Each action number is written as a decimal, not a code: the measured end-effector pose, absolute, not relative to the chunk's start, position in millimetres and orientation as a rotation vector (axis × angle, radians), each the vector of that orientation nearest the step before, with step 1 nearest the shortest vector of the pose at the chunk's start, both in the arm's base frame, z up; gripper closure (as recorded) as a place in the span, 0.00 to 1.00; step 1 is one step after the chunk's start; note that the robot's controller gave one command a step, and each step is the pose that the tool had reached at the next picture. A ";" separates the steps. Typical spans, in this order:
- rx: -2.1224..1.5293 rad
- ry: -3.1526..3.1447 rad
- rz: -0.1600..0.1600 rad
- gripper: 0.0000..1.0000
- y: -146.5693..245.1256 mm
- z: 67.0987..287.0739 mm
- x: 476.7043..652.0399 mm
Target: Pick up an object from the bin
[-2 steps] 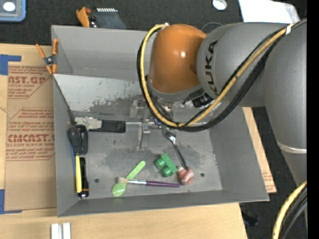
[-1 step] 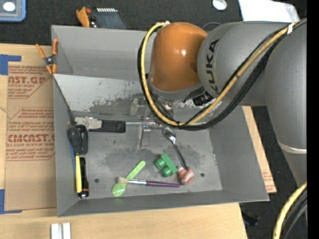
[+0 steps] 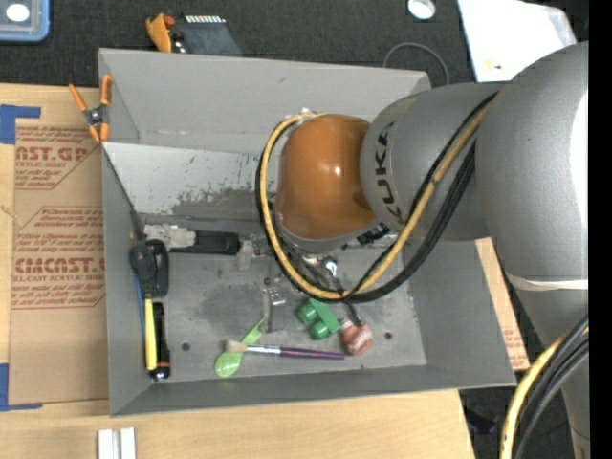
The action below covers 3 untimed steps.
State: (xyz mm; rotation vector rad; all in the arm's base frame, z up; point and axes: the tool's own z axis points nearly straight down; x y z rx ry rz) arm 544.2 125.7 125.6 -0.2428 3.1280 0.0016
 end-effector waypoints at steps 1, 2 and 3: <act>-0.442 3.107 0.004 0.00 130.4 123.6 490.4; -0.890 3.011 0.002 0.00 145.3 122.2 489.5; -0.712 3.055 0.005 0.00 121.7 66.8 516.9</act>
Offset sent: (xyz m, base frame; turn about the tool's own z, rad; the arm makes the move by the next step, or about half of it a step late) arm -0.0548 0.0196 -0.0028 -0.4362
